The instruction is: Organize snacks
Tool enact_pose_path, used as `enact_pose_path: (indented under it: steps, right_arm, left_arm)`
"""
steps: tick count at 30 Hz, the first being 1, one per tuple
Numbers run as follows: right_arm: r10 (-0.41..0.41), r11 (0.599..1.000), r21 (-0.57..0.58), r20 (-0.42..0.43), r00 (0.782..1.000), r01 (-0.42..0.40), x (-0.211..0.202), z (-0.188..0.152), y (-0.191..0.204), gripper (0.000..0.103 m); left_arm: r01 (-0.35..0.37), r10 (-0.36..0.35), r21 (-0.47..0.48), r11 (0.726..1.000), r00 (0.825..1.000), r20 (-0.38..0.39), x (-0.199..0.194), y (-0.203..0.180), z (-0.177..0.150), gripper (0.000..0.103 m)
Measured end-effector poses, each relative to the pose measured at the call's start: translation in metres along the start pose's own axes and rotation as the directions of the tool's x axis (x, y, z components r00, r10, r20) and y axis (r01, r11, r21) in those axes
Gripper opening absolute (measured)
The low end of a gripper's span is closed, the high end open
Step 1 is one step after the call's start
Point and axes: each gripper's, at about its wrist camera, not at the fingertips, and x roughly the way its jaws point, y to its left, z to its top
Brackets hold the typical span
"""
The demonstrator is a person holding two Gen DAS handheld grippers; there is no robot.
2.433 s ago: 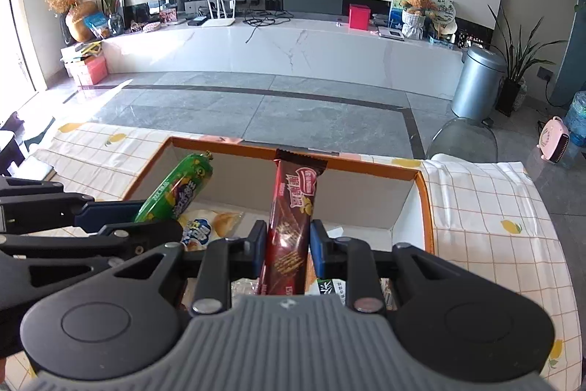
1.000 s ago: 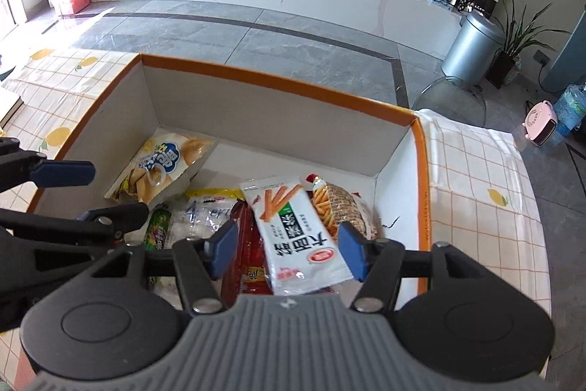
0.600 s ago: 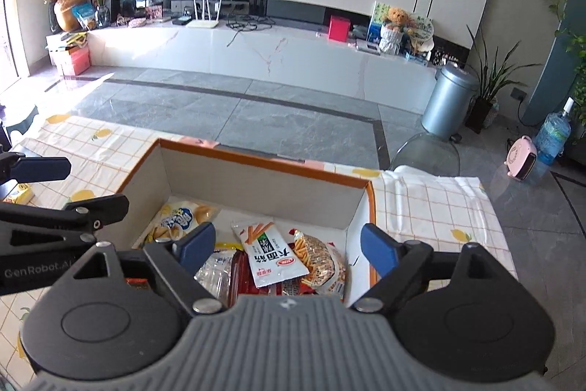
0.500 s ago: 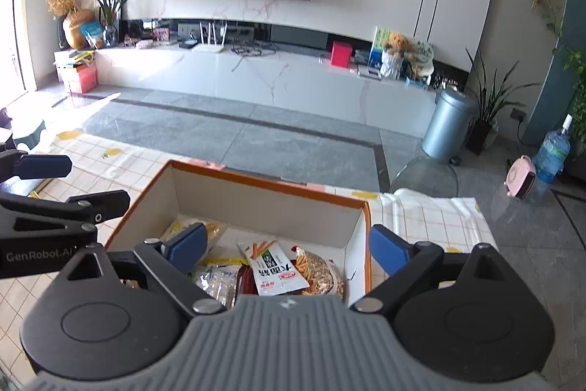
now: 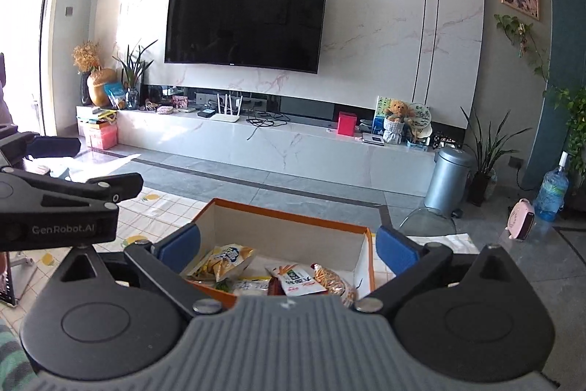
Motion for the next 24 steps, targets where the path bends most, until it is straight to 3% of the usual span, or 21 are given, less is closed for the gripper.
enact_pose_path:
  steps: [10, 16, 24]
  right_arm:
    - [-0.040, 0.984, 0.173, 0.010, 0.999, 0.038, -0.036, -0.053, -0.003, 0.099]
    - [-0.118, 0.980, 0.158, -0.037, 0.992, 0.123, -0.030, -0.082, 0.009, 0.099]
    - [-0.109, 0.986, 0.114, -0.095, 0.990, 0.120, -0.014, -0.102, 0.020, 0.099]
  left_arm:
    - [0.043, -0.047, -0.056, 0.998, 0.995, -0.087, -0.007, 0.002, -0.044, 0.103]
    - [0.052, -0.063, -0.089, 0.995, 0.990, -0.125, -0.006, 0.003, -0.065, 0.103]
    - [0.054, -0.071, -0.091, 0.994, 0.979, -0.191, 0.003, 0.000, -0.087, 0.103]
